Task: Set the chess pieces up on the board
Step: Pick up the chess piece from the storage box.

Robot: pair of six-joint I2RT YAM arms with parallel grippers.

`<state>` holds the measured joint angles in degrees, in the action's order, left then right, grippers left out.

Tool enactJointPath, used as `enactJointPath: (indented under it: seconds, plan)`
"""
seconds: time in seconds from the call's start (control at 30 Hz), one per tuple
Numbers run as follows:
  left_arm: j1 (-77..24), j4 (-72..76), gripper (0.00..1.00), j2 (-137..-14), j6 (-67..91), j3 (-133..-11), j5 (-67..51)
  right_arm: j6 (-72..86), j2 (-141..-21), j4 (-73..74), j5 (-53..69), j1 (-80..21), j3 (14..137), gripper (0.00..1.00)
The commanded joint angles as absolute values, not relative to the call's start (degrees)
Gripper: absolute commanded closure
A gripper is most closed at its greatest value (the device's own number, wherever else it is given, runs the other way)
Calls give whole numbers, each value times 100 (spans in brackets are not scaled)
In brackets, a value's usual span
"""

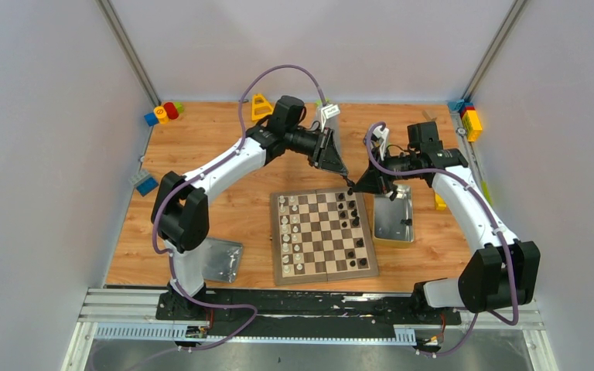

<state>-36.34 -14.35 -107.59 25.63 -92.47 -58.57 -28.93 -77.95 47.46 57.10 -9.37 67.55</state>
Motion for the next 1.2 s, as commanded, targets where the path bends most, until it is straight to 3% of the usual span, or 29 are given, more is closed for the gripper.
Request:
enactJointPath:
  seconds: [0.0, 0.27, 0.43, 0.8, 1.03, 1.17]
  plan:
    - [-3700, -1450, 73, -10802, 2384, -9519, -6023, -2910, -7718, 4543, 5844, -968, 6776, 100]
    - [-3719, -1554, 63, -10796, 2298, -9527, -6019, -2892, -7708, 4524, 5785, -973, 6768, 100]
    - [-3718, -1636, 62, -10753, 2212, -9523, -6012, -2892, -7691, 4514, 5754, -970, 6759, 100]
    - [-3723, -1762, 79, -10742, 2086, -9542, -6012, -2874, -7705, 4489, 5748, -972, 6717, 100]
    - [-3717, -2022, 100, -10758, 1882, -9718, -5966, -2891, -7612, 4483, 5549, -972, 6583, 100]
    - [-3710, -2126, 100, -10649, 1687, -9747, -5860, -2931, -7493, 4490, 5346, -969, 6423, 100]
